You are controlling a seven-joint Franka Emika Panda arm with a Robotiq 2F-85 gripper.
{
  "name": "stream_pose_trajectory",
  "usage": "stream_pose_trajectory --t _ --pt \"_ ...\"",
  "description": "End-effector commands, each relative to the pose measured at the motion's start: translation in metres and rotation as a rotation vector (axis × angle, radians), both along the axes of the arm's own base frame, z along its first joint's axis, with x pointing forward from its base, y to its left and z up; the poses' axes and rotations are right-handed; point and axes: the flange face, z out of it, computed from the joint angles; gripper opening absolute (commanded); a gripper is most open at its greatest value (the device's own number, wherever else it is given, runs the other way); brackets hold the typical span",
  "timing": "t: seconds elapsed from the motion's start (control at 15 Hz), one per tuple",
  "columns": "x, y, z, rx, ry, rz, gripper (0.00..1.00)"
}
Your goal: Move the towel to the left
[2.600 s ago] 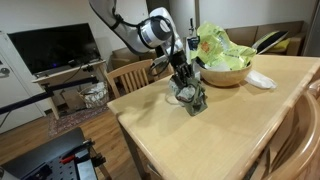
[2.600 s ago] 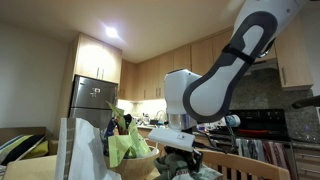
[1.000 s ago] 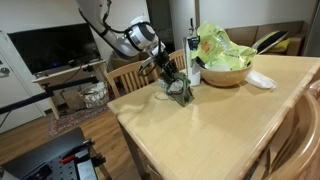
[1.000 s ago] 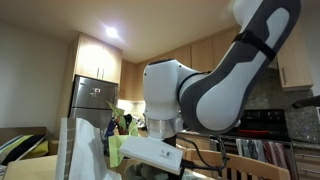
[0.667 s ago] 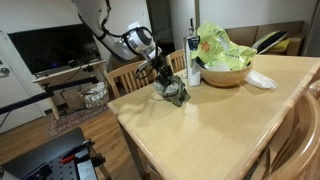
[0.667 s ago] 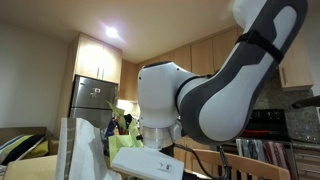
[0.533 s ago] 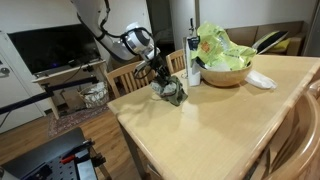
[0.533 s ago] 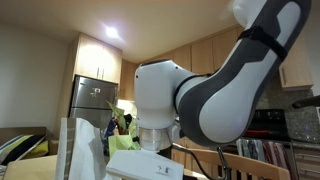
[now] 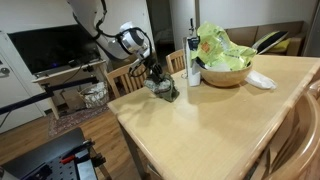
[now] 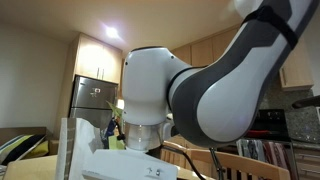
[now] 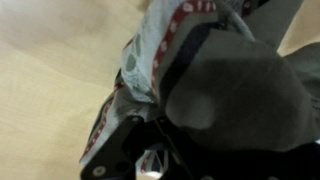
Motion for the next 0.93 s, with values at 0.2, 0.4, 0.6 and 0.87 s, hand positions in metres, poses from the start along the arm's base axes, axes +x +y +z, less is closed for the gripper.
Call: stream_pose_trajectory --t 0.2,0.4,0.6,0.87 --pt "-0.009 0.020 0.002 0.000 0.024 0.092 0.06" --pt "-0.021 0.032 0.002 0.000 0.052 0.153 0.06" --pt "-0.032 0.046 -0.003 -0.009 0.082 0.211 0.06" --pt "-0.042 0.053 -0.012 -0.039 0.117 0.253 0.06"
